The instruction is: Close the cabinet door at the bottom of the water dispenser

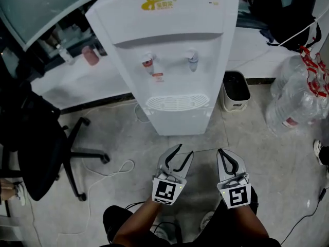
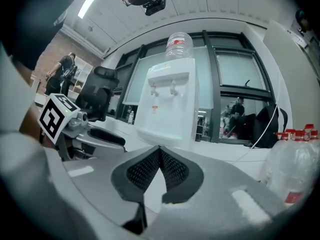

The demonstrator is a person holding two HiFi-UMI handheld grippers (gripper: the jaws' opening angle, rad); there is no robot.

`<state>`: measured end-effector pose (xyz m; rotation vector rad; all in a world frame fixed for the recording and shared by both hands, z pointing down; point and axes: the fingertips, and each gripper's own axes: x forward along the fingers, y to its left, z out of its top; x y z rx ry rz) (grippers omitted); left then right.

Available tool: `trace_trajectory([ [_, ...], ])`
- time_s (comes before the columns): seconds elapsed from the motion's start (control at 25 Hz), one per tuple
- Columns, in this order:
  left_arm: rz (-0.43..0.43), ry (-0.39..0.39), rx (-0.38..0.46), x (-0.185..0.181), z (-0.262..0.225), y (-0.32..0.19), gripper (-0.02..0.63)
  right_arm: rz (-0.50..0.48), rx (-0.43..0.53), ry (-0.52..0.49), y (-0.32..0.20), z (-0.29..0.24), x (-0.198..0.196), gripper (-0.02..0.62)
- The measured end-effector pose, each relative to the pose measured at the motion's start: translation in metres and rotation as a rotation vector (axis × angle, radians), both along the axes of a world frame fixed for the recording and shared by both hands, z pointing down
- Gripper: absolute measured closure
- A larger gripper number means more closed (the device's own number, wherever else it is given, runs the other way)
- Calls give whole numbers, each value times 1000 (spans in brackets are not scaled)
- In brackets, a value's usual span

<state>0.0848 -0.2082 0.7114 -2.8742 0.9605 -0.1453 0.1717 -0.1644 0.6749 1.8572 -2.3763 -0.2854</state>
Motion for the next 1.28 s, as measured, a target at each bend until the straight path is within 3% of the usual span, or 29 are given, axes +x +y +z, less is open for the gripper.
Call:
trace_trajectory([
  [0.16, -109, 48, 0, -46, -10, 0, 586, -35, -6, 28, -2, -5, -29, 591],
  [0.32, -134, 53, -55, -69, -5, 3, 589, -50, -80, 10, -1, 2, -50, 591],
  [0.48, -149, 60, -83, -79, -35, 9, 589, -75, -116, 17, 1, -24, -67, 591],
  [0.6, -173, 44, -63, -88, -86, 13, 589, -96, -107, 6, 0, -73, -81, 592],
  [0.72, -201, 29, -124, -95, -127, 22, 589, -106, -152, 4, 4, -125, -95, 592],
  [1.04, -206, -12, -188, -104, -277, 46, 588, -130, -227, -39, 21, -284, -108, 591],
  [1.28, -210, -24, -203, -100, -396, 63, 588, -144, -239, -46, 34, -403, -94, 591],
])
